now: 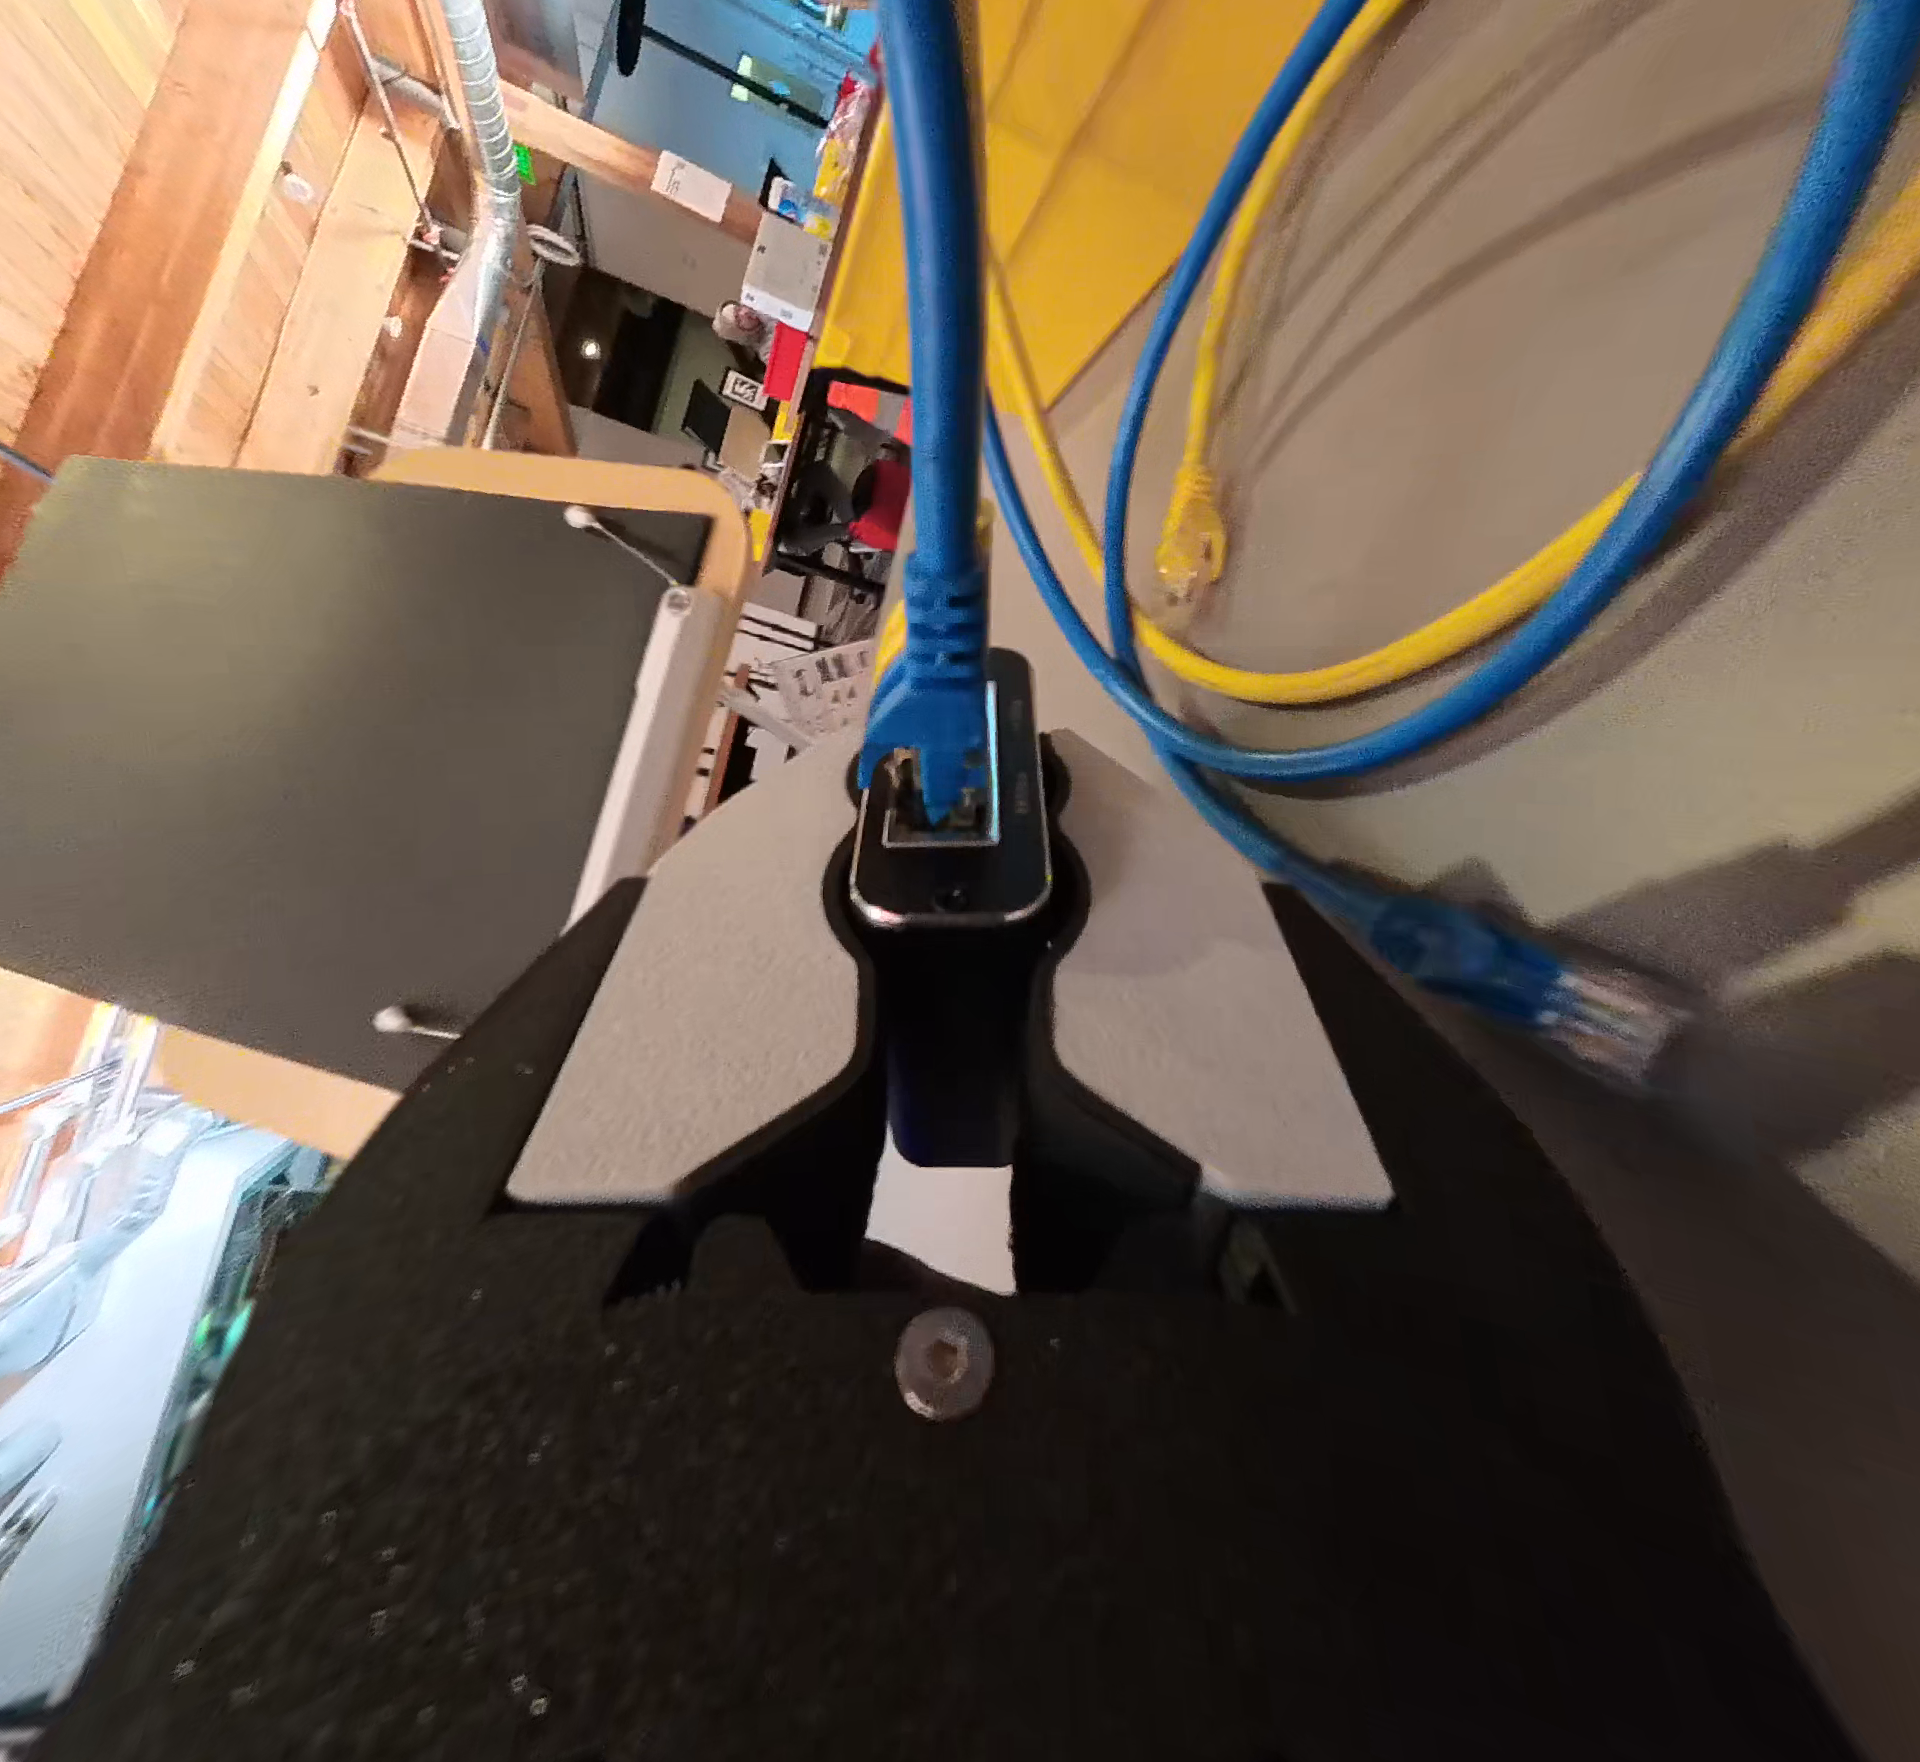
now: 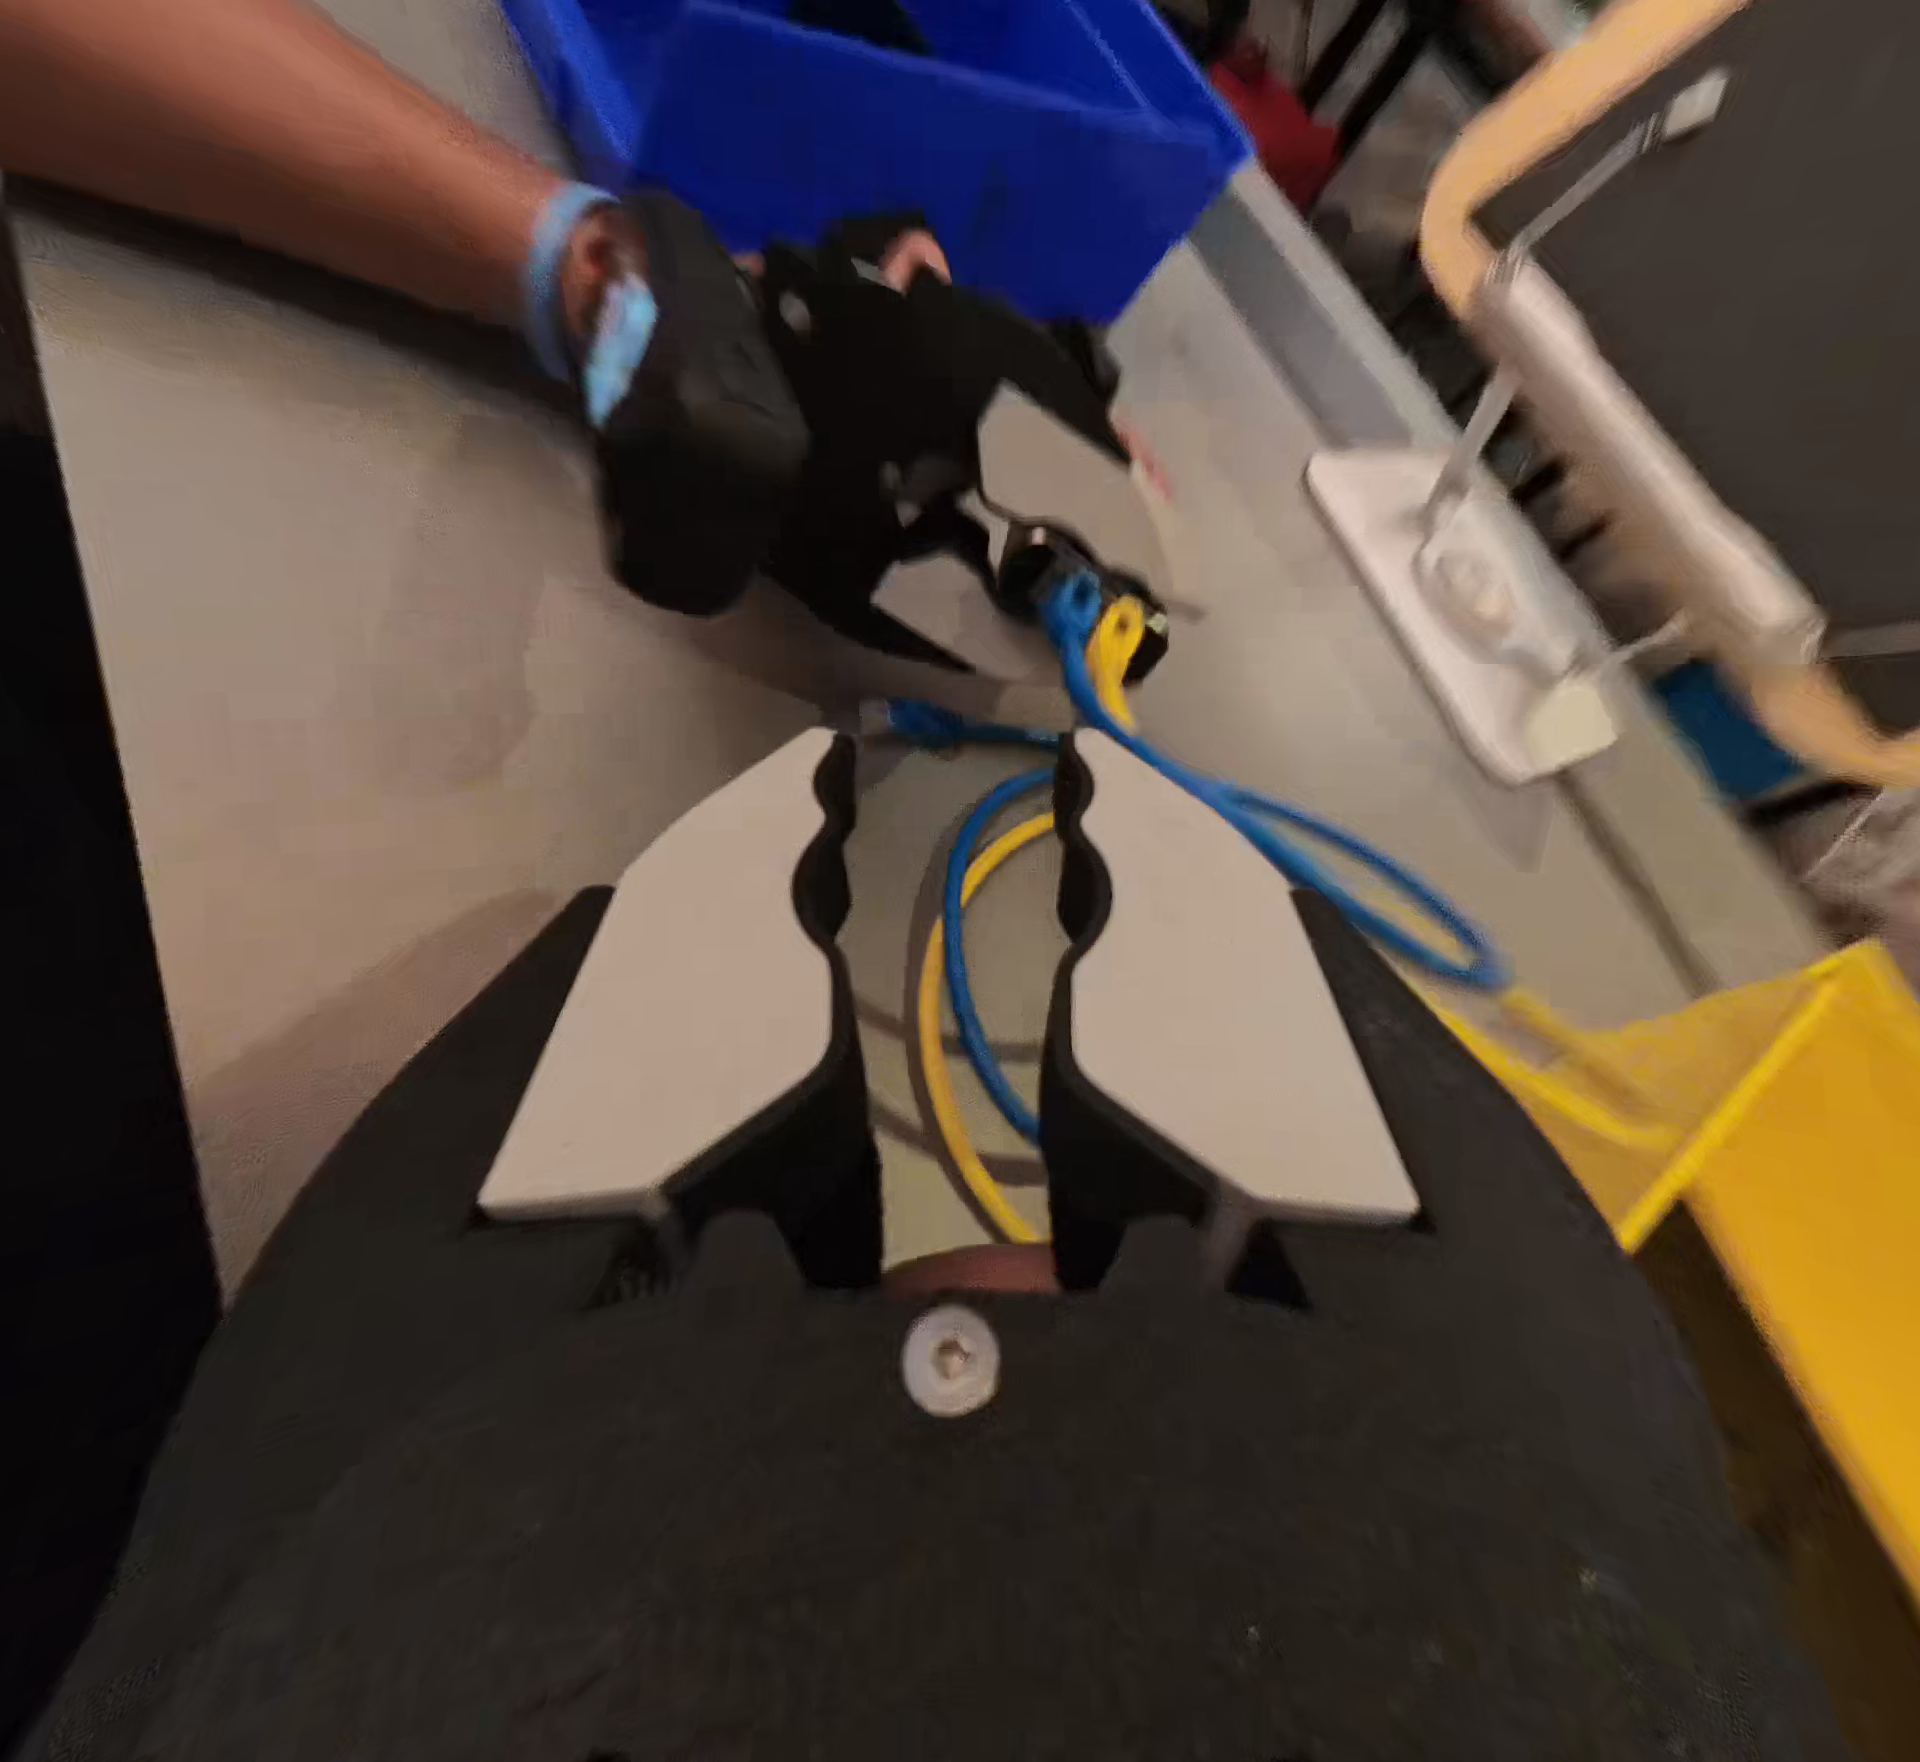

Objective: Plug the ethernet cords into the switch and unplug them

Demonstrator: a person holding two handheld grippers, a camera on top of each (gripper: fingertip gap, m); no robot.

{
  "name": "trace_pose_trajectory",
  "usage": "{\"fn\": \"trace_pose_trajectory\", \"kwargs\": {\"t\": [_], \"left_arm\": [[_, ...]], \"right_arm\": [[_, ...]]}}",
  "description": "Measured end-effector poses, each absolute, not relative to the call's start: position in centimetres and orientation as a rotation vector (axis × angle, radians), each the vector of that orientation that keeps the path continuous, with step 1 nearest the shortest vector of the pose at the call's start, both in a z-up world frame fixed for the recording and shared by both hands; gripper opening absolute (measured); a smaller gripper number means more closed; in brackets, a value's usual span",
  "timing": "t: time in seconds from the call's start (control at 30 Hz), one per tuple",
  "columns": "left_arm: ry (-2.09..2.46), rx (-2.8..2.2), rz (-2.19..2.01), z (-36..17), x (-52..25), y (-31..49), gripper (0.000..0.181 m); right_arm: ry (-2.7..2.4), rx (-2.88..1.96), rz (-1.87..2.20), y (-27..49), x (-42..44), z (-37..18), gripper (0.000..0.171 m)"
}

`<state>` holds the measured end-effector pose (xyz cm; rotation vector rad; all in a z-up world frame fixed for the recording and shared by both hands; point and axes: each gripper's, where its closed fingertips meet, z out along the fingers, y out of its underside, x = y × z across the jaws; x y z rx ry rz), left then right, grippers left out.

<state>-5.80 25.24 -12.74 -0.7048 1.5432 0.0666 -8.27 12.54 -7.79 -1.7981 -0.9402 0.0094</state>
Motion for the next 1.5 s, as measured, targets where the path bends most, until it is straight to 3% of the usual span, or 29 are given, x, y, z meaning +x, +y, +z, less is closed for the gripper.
{"fn": "trace_pose_trajectory", "kwargs": {"t": [0.13, 0.43, 1.5], "left_arm": [[1.603, -0.732, 0.014, -14.3, -6.0, 25.1, 0.027], [1.617, -0.771, 0.031, -14.6, -6.4, 25.0, 0.027], [1.616, -0.835, -0.010, -14.9, -6.6, 24.6, 0.028]], "right_arm": [[-1.230, -1.712, -0.219, 15.0, -9.4, -6.3, 0.034], [-1.704, -1.707, -0.532, 20.3, -9.8, -12.2, 0.029], [-1.678, -1.587, -0.586, 21.3, -9.2, -12.9, 0.014]]}}
